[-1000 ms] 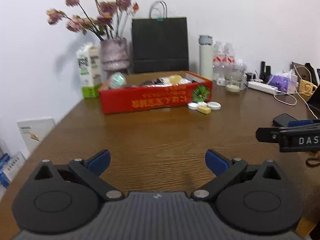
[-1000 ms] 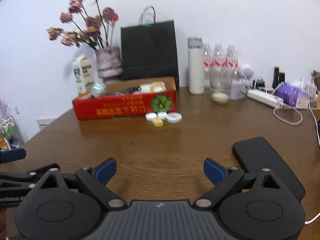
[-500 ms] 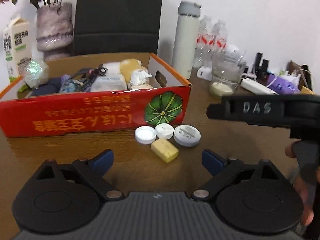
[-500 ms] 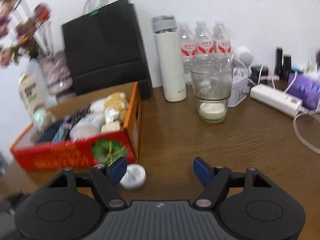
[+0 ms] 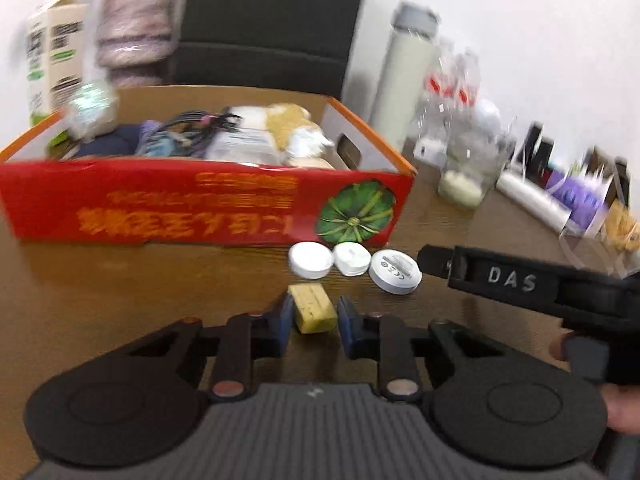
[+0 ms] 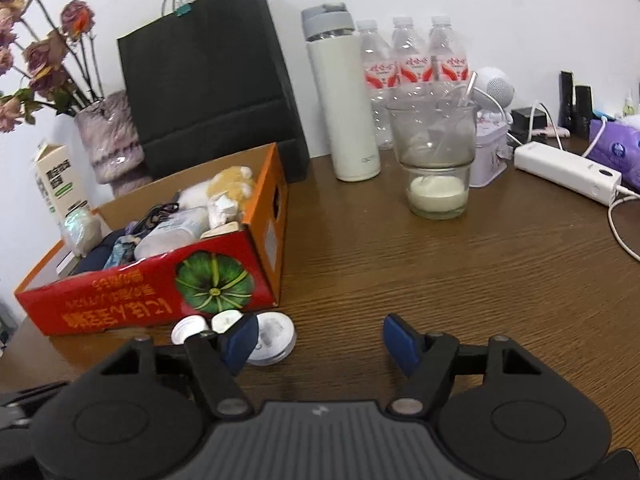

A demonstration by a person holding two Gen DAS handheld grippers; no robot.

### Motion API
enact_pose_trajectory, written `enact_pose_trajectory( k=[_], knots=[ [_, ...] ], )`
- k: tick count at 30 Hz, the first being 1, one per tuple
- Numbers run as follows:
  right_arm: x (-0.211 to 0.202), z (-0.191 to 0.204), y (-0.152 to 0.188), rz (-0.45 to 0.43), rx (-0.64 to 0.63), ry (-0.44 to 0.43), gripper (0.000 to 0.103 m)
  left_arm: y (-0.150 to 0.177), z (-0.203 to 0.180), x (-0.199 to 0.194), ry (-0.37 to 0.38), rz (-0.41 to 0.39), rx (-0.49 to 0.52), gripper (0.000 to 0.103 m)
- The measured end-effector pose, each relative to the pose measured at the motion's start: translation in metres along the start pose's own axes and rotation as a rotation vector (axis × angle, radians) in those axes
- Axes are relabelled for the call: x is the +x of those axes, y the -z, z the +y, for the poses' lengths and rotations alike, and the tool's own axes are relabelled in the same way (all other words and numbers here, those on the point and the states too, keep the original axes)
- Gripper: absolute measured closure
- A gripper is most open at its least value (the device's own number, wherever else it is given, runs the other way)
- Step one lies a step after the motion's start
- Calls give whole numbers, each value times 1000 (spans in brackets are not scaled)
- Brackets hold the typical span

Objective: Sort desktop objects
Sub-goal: 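Grasp the yellow soap bar with the left gripper while the right grasps the labelled white round container, then lower the soap bar and round container into the box and open both grippers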

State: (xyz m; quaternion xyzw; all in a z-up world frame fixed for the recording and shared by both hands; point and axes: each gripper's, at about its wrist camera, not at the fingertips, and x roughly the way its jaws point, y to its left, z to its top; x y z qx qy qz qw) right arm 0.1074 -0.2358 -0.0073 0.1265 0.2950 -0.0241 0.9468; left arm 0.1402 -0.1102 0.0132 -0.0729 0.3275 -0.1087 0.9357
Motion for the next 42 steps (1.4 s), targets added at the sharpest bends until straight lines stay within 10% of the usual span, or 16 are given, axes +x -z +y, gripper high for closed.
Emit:
enact_pose_trajectory(
  k=[17,30,42],
  knots=[
    [18,50,10,52,-234,53,66,24,57,-103,-49,-160,-76,80],
    [-131,101,81,-90,-286,-85,66,64,39,-152,-101,-151,1,80],
    [-185,86,85,-207,-282,-95,66,60,18,-201,-97,-266,45,80]
  ],
)
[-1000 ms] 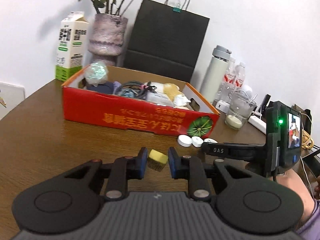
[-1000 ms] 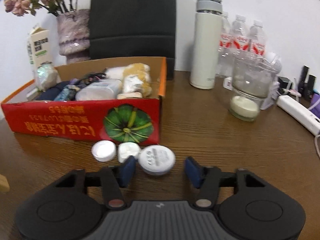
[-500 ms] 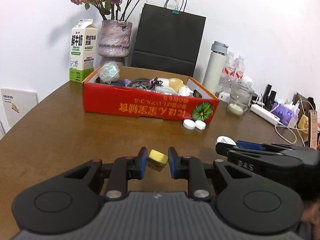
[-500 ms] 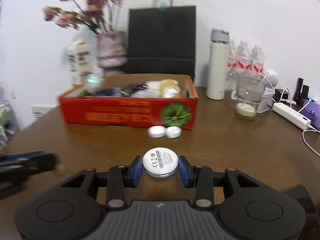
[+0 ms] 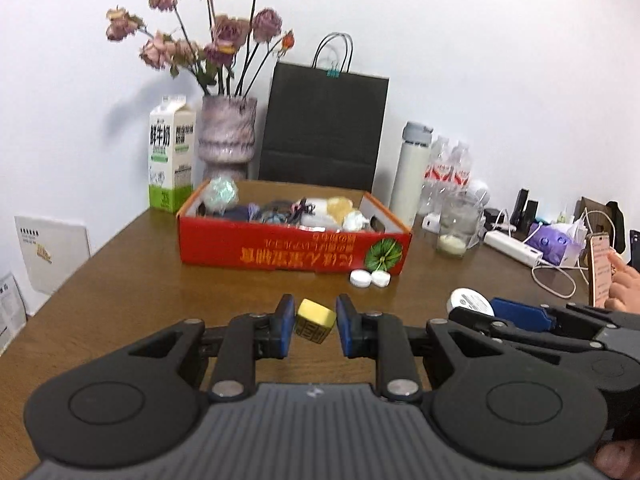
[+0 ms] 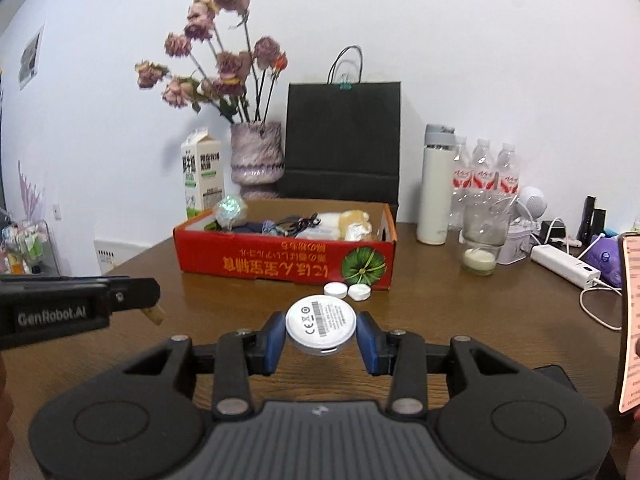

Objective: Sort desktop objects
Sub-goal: 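Lower the soap bar and round container into the box and open both grippers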

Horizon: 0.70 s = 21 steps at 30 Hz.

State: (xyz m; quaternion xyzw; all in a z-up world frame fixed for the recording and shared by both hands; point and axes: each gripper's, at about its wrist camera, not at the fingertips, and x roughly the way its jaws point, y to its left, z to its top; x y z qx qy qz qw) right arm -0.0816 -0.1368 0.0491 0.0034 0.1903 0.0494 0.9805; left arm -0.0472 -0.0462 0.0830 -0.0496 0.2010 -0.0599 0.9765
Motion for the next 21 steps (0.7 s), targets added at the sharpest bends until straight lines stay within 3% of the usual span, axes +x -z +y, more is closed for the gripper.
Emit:
enact_pose_trajectory(
  k=[8,12,21],
  knots=[
    [7,-8,-5,-23,47,-14,66,0,2,26,4,44,-5,80],
    [34,-17,-29,-31,38,-23,66,-30,9,58,39,12,-8,80],
    [114,-68,-112,-83,208,0,66,-111,39,164,69,27,-14,80]
  ],
)
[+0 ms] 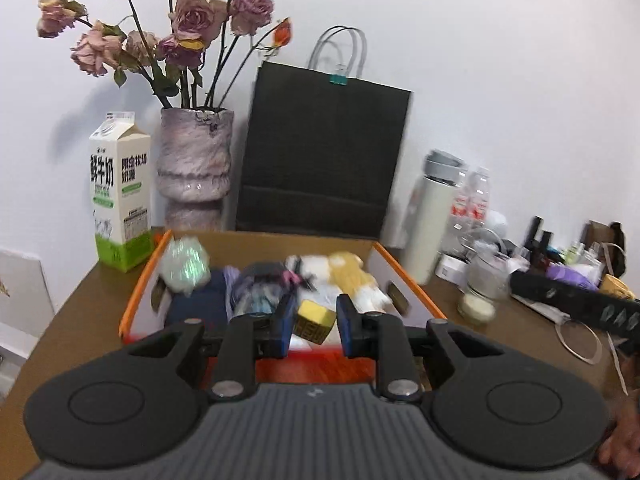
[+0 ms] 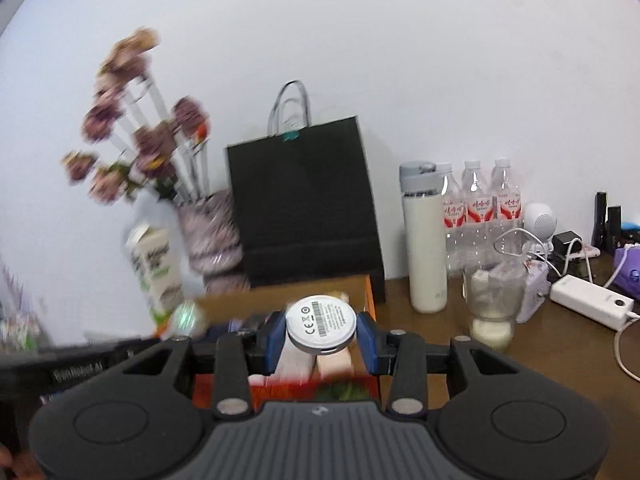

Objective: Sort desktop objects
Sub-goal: 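Lower the soap bar and round container into the box and open both grippers, then grasp a small white cap with the left gripper while the right grasps another white cap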

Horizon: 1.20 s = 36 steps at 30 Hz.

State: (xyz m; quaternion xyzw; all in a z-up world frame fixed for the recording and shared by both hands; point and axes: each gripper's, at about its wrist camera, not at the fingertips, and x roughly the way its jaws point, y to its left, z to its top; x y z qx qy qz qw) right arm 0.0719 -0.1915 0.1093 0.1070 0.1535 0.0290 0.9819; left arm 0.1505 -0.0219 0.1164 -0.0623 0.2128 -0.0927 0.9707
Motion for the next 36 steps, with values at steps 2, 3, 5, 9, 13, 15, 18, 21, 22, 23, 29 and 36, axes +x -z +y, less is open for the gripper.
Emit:
enact_pose_trajectory(
  k=[2,3,5,9,13,15,18,21,22,23,29,36],
  knots=[
    [29,-5,-15,21,41,-9,66,-10,10,25,10,17,-20,80],
    [41,-7,-20,26,56,-15,66,-14,15,37,15,29,-28,80],
    [80,-12,-29,80,72,-31,66,-21,20,65,7,52,-16,80],
    [159,-15,-36,227,105,-38,65,-38,36,130,-6,138,-17,80],
    [222,-14,-32,341,83,8,65,-39,50,178,-65,190,-12,79],
    [240,-15,-28,364,73,22,64,-36,56,190,-78,198,-24,72],
    [254,-18,-22,361,61,49,53,-35,65,196,-79,215,-64,69],
    [245,-19,-22,355,93,36,47,-40,62,173,-39,159,-57,53],
    [236,-17,-23,328,99,31,44,-42,58,160,-31,127,-32,48],
    [223,-14,-23,289,101,28,37,-43,52,147,-31,103,-9,40],
    [146,17,-11,200,71,-14,27,-36,30,76,-19,51,-2,31],
    [53,30,56,169,-22,30,13,41,2,-11,-64,28,118,11]
  ],
)
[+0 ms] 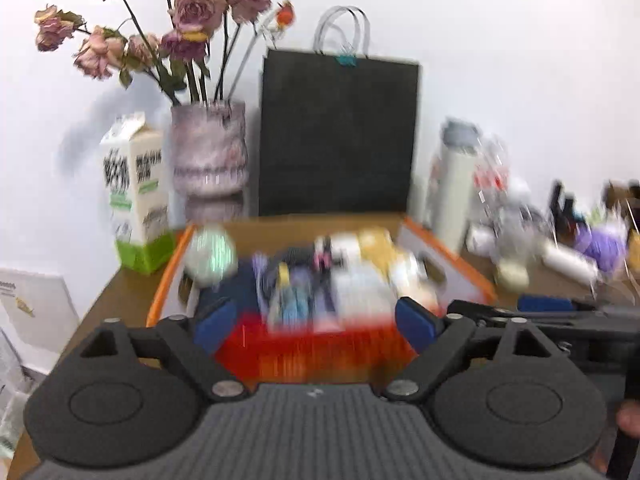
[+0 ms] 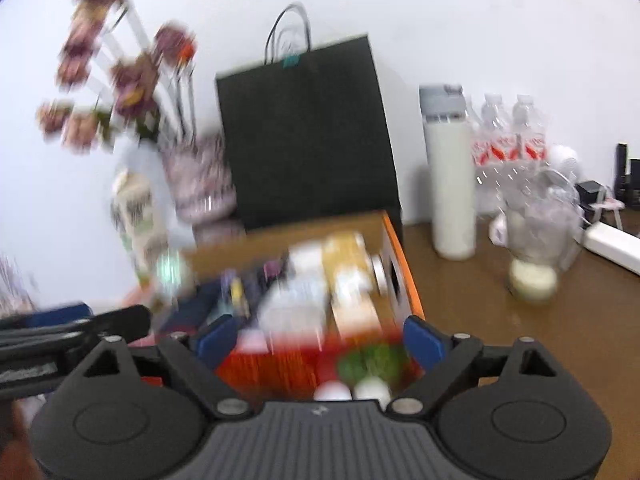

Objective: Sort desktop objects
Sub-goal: 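Grasp a small white cap with the left gripper while the right grasps another white cap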

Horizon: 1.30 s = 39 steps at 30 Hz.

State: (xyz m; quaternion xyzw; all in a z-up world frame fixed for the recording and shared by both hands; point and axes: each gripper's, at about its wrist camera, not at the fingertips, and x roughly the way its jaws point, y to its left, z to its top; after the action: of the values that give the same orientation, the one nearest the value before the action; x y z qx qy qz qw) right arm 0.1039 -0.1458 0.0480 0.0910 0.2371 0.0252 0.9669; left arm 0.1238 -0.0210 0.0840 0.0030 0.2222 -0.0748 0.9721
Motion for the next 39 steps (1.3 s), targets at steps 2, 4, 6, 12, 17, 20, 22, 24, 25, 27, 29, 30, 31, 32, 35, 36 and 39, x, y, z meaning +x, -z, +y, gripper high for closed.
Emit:
enact_pose_trajectory(
  k=[2,4,6,12,17,20,22,24,25,27,29,30,31,32,35,36,39],
  knots=[
    [-8,1,21,65,-38,20,13,26,-5,-16,-5,43,3,6],
    [-19,-2,37,101,-50,12,13,47,-9,-27,-28,72,-6,6],
    [-32,-8,52,115,-30,-5,13,61,-12,-35,-44,101,-21,5],
    [-64,-17,76,152,-25,-2,13,71,-28,-53,-22,104,10,2],
    [-77,-20,90,155,-52,8,12,75,-46,-51,-10,112,38,2],
    [-76,-29,91,153,-48,21,13,77,-51,-44,37,111,25,2],
    [-72,-35,84,145,-57,44,14,74,-52,-32,45,127,31,2],
    [-69,-43,72,114,-57,69,15,69,-53,-16,39,124,28,6],
    [-68,-47,66,98,-54,82,15,64,-54,-5,36,134,33,7],
    [-60,-57,50,71,-55,100,18,55,-57,15,52,141,38,19],
    [-45,-63,37,77,-56,90,33,45,-62,38,83,160,57,31],
    [-32,-66,30,90,-62,59,43,42,-65,47,93,161,77,36],
    [-21,-69,25,101,-65,34,46,40,-68,53,107,153,103,37],
    [-9,-70,22,111,-74,16,46,39,-70,58,120,145,125,37],
    [26,-68,16,160,-100,-35,46,39,-66,66,153,143,126,37],
    [33,-64,16,168,-106,-47,46,40,-64,67,167,142,119,38],
    [55,-56,15,195,-138,-52,53,44,-63,71,185,158,130,41]
  ],
)
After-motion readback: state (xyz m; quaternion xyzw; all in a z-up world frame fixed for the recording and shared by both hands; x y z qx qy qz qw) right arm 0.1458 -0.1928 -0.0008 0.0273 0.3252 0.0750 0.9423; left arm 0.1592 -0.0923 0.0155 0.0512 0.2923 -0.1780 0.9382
